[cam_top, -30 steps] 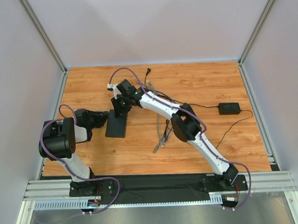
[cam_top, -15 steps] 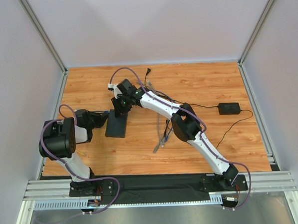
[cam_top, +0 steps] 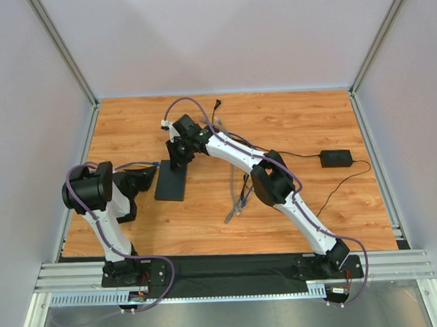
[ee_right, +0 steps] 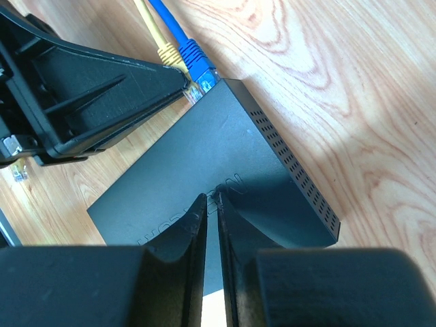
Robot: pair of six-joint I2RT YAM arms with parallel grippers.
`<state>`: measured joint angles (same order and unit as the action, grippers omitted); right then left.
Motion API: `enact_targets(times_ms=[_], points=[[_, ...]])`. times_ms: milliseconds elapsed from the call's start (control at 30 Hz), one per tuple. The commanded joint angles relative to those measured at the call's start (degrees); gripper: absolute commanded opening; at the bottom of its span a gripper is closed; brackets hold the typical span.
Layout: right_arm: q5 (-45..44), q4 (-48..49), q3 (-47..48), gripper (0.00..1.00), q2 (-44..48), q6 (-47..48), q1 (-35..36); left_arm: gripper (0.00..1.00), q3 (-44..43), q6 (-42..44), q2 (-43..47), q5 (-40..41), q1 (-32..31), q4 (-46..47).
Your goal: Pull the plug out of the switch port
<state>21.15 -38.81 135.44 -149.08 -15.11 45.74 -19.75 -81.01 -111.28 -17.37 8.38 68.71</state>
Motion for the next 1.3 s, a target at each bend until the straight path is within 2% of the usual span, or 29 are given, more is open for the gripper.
enact_targets(times_ms=[0,100,133,300,333,400,433,467,600,767,833,967,1033,1133,1200,1267], points=[[-6.03,-7.86,-1.05,0.14,-5.52,0.96,-1.00,0.00,2.17,-0.73,-4.56,1.46,0.32,13.56],[-5.42,-7.51,-1.14,0.14,-5.53,1.05,-1.09,0.00,2.52,3.13,0.96,2.24,0.32,6.38],[-5.33,-7.42,-0.88,0.14,-5.61,0.96,-1.09,0.00,2.70,4.27,2.90,3.38,0.41,1.30],[-4.45,-6.55,-1.05,0.15,-4.82,1.40,-1.09,0.00,1.91,12.10,19.41,3.57,0.67,-14.98],[-4.36,-6.37,-0.96,0.16,-4.73,1.40,-1.17,0.00,1.64,13.24,22.22,3.91,0.67,-22.14],[-4.10,-5.93,-0.96,0.17,-4.65,1.49,-1.18,0.00,0.50,17.28,31.36,4.88,0.58,-29.38],[-3.92,-5.84,-0.96,0.17,-4.47,1.58,-1.18,0.00,-0.11,18.86,34.70,5.58,0.58,-37.60],[-3.83,-5.84,-0.79,0.18,-4.38,1.49,-1.35,0.00,-0.90,20.53,41.17,7.07,0.58,-41.86],[-2.52,-4.97,-0.88,0.20,-3.86,1.40,-1.79,0.00,-8.26,29.14,54.57,9.37,-0.03,-62.85],[-0.32,1.17,-7.01,0.26,1.58,0.53,-2.31,0.00,-17.33,37.14,63.10,8.14,-2.92,-76.78],[1.79,5.40,-10.00,0.27,5.19,0.17,-2.67,0.00,-20.76,38.38,64.08,5.43,-3.63,-80.21],[4.43,6.28,-11.94,0.32,10.11,0.00,-4.94,0.00,-28.65,41.10,61.82,0.68,-6.88,-84.70],[4.78,8.04,-15.54,0.36,15.90,0.00,-6.44,0.00,-31.65,41.98,60.40,0.14,-10.30,-87.67],[4.26,12.61,-26.60,0.41,26.00,0.61,-10.92,0.00,-37.63,43.57,57.15,0.57,-16.54,-89.88],[3.64,14.10,-34.25,0.42,32.93,0.79,-16.01,0.00,-42.62,44.36,53.20,1.10,-20.14,-90.76],[3.20,14.98,-40.91,0.42,37.17,2.01,-22.14,0.00,-48.24,46.11,47.78,1.63,-26.38,-92.08]])
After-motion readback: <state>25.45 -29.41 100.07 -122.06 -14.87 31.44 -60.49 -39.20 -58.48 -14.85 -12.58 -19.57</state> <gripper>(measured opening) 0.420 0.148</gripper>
